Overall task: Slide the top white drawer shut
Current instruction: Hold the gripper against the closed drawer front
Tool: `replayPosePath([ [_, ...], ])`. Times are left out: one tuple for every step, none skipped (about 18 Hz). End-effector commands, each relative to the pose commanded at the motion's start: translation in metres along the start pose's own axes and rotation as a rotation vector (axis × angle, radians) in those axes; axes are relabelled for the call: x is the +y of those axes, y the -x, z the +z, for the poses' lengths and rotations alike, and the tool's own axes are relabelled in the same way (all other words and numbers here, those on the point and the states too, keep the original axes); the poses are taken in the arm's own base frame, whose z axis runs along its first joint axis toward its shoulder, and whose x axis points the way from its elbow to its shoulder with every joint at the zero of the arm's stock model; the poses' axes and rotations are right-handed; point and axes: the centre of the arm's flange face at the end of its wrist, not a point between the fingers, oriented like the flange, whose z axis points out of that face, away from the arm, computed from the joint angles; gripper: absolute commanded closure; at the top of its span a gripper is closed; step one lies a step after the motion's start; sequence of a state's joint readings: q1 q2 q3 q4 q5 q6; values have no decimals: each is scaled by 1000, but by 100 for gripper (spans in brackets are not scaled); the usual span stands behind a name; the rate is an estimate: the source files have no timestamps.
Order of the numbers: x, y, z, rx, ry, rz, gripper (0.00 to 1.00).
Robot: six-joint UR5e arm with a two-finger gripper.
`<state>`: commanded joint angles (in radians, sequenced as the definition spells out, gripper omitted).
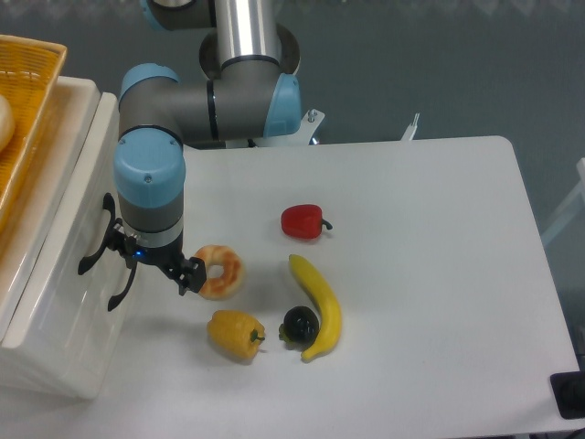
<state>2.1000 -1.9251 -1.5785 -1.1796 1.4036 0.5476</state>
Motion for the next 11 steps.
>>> replayPosePath([
  [-1, -1, -1, -1, -1, 2, 0],
  [0, -1, 0, 0, 0, 3, 0],
  [0, -1, 0, 0, 0, 2, 0],
  [0, -1, 0, 0, 0, 3, 0],
  [0, -1, 0, 0, 0, 3, 0],
  [-1, -1, -1, -1, -1, 3, 0],
  [-1, -1, -1, -1, -2, 5, 0],
  [-3, 1, -2, -4, -6, 12, 0],
  [-3, 4, -4, -7, -7, 15, 0],
  [-3, 9, -7, -11, -11, 19, 0],
  [-2, 17, -12, -18, -20, 27, 0],
])
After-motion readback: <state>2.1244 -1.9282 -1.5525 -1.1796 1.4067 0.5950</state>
